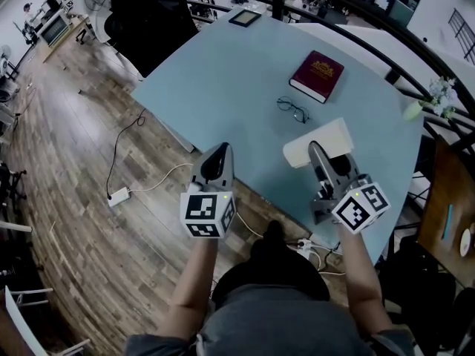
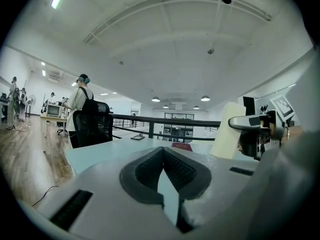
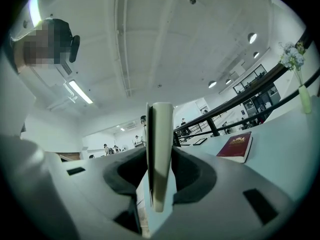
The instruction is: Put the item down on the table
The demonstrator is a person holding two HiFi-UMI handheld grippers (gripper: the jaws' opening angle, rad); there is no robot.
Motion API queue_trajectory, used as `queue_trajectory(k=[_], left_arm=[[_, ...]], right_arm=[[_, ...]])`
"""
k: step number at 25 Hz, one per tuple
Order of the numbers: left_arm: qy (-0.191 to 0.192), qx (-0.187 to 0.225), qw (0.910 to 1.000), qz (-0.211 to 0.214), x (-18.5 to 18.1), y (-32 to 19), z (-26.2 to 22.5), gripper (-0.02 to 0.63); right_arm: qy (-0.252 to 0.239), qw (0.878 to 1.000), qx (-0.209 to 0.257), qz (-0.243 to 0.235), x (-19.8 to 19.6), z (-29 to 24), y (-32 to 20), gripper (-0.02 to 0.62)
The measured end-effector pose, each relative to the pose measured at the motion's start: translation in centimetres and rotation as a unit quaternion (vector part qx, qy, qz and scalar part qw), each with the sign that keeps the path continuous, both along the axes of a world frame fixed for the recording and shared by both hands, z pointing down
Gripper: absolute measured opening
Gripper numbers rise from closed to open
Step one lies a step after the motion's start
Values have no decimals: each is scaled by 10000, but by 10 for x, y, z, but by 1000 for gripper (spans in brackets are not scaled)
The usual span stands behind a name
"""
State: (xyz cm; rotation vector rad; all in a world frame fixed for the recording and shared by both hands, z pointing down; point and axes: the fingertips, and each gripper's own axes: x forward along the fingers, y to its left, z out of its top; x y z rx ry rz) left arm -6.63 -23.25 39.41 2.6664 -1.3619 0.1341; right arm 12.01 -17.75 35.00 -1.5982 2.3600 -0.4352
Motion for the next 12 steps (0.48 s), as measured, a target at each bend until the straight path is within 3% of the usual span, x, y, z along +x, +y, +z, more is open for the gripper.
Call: queue_trajectory(k=[5, 12], left_arm=[[-32, -84, 9999, -123, -3, -13, 7, 5], [-92, -253, 9993, -259, -6, -28, 20, 5]], right_arm=[[-160, 9994, -203, -248, -6, 16, -25, 149], [-483, 9934, -827, -634, -17, 55, -55, 149]])
